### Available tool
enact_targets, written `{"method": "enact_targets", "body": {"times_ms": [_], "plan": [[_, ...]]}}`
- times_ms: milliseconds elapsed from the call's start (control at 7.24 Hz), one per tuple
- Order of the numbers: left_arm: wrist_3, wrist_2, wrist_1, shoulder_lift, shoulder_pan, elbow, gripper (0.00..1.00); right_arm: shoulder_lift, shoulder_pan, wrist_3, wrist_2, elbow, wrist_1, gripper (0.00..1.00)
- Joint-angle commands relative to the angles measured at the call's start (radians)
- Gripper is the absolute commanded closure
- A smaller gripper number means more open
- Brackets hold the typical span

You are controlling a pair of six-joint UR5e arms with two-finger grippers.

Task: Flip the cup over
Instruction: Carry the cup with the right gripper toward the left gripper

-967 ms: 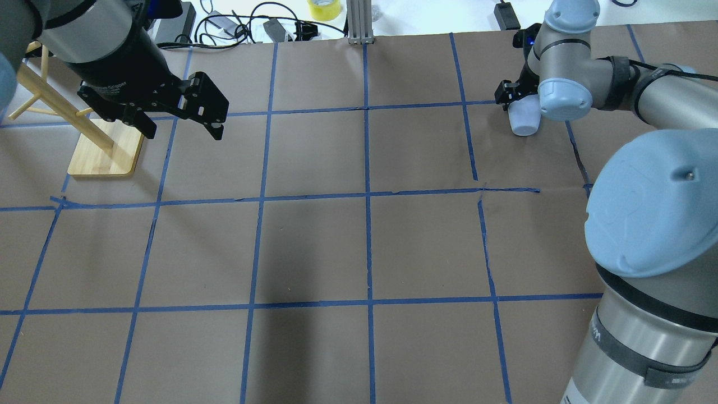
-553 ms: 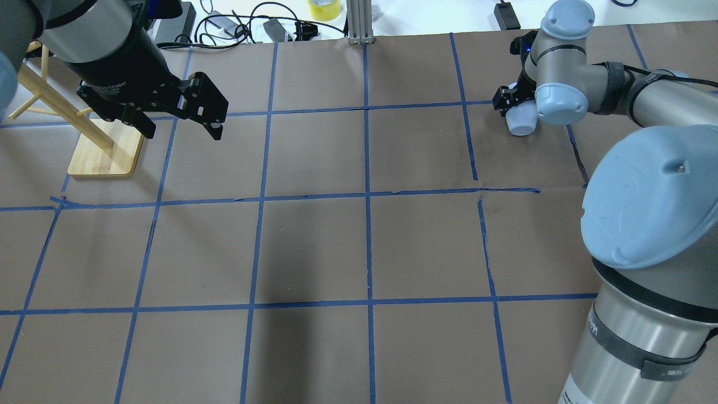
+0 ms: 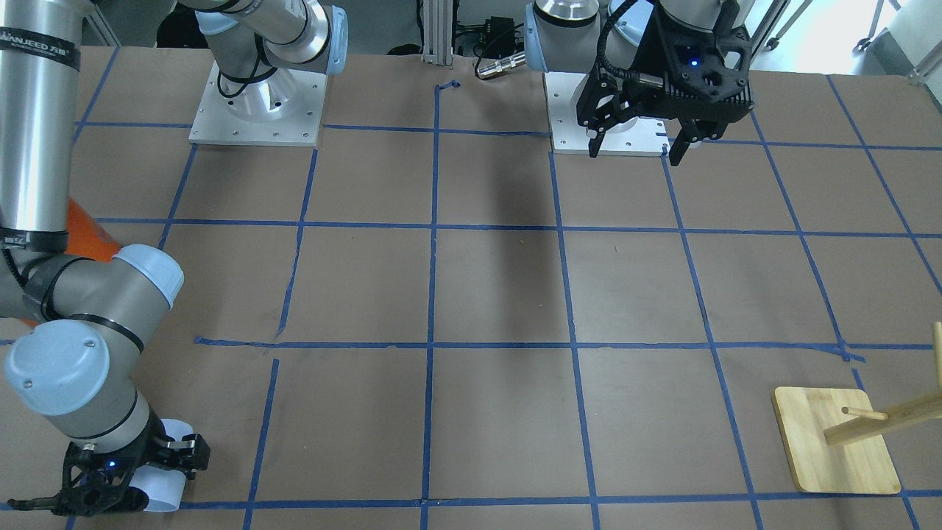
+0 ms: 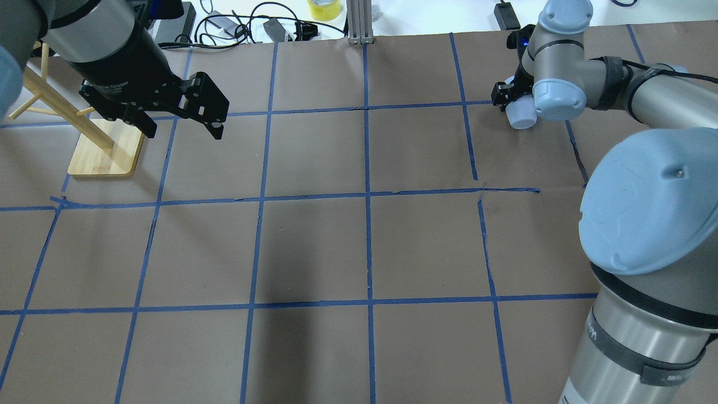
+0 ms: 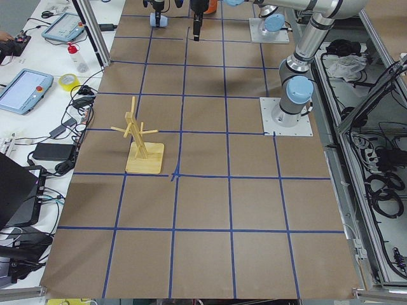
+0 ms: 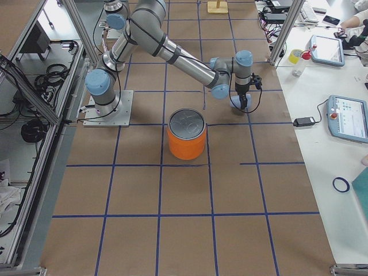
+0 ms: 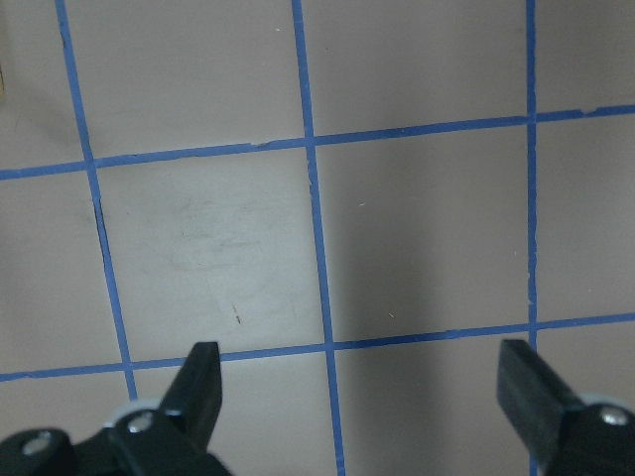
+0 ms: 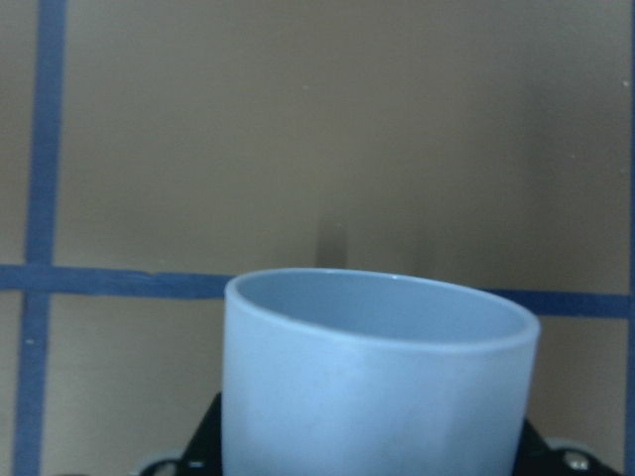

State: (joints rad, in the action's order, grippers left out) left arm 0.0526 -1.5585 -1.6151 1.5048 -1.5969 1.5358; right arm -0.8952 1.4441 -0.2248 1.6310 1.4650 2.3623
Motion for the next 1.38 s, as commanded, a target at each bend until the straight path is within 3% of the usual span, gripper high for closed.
{"method": "enact_targets", "body": {"times_ms": [0, 138, 415, 691, 829, 1106, 1244], "plan": [[0.007, 0.011, 0.000, 0.002, 0.009, 0.001, 0.00, -0.053, 0.147, -0.034, 0.003, -0.012, 0.002, 0.82], [0.012, 0.009, 0.000, 0.000, 0.008, 0.001, 0.00, -0.056, 0.218, -0.048, 0.015, -0.024, 0.005, 0.82], [0.009, 0.009, 0.000, -0.003, 0.008, 0.001, 0.00, -0.041, 0.330, -0.497, 0.001, -0.011, 0.116, 0.82], [0.009, 0.006, 0.000, -0.005, 0.006, 0.001, 0.00, -0.015, 0.421, -0.803, -0.023, -0.009, 0.126, 0.85], [0.009, 0.003, 0.000, -0.005, 0.008, 0.001, 0.00, -0.007, 0.468, -0.903, -0.089, -0.008, 0.114, 0.85], [0.009, 0.000, 0.000, -0.006, 0.008, 0.001, 0.00, -0.005, 0.530, -1.023, -0.128, -0.006, 0.107, 0.84], [0.009, 0.000, 0.000, -0.006, 0.008, 0.001, 0.00, 0.018, 0.539, -1.036, -0.131, -0.006, 0.110, 0.76]]}}
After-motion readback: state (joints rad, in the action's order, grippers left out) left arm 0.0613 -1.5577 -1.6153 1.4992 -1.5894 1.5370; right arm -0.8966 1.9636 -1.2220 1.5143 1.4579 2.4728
